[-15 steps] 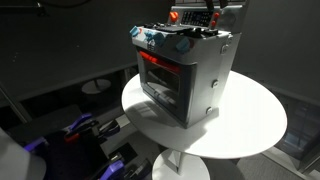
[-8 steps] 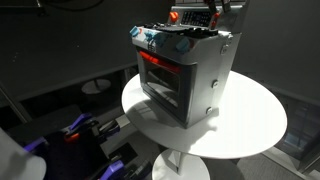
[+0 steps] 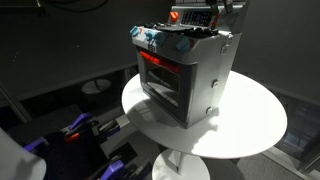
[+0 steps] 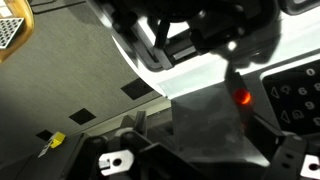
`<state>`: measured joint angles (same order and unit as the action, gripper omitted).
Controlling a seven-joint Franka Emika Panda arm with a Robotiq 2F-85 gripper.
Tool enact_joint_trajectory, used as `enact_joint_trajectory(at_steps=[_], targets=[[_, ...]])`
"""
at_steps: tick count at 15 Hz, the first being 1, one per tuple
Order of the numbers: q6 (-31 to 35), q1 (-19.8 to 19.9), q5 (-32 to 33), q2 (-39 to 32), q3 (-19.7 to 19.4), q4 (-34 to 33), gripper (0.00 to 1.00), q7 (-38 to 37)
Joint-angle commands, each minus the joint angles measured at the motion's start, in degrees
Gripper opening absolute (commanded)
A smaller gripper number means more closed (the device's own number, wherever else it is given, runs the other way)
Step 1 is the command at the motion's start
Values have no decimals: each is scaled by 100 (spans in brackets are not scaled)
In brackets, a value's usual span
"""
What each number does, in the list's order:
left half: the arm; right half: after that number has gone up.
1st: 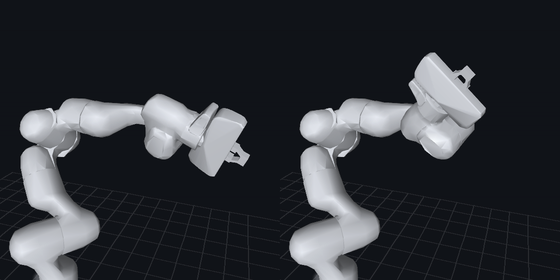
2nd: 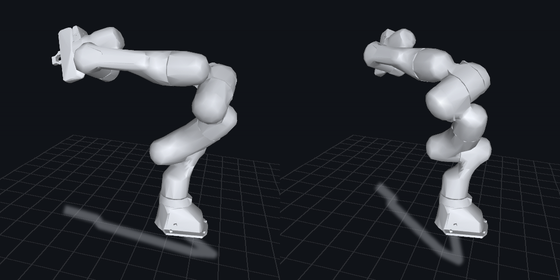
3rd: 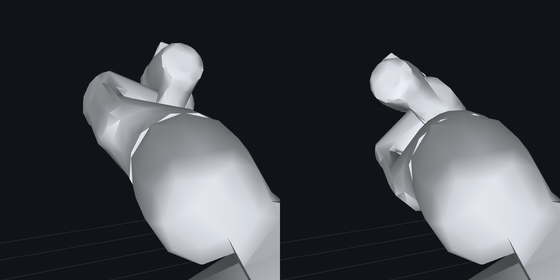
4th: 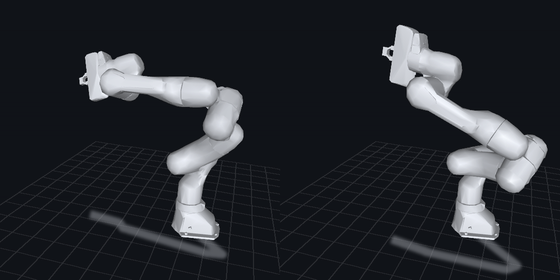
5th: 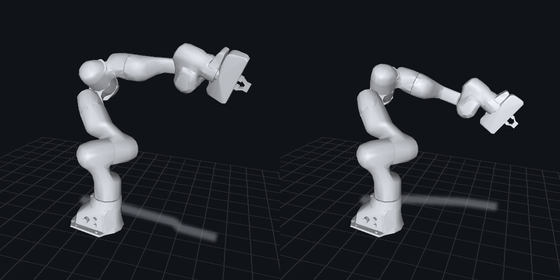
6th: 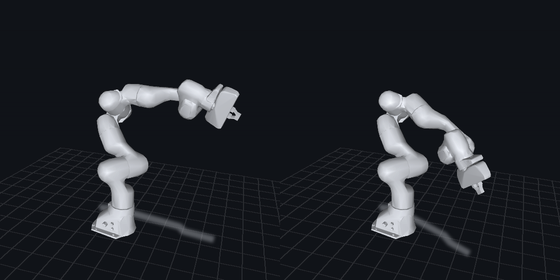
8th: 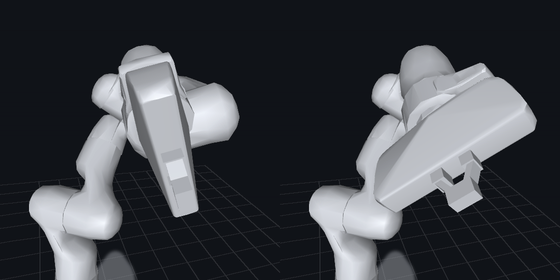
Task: Press the top orange button on the microwave control panel of the stove
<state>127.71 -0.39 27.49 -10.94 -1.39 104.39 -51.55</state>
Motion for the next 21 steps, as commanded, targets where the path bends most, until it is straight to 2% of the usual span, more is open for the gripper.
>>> enact_joint_trajectory(at_steps=[1,10,21], targets=[[-148,-112,-161,-10,-101,-120,100,34],[-888,-79,-1431,773,49,403,100,1007],[-1986,-8,-2671,2058,54,1369,100,3091]])
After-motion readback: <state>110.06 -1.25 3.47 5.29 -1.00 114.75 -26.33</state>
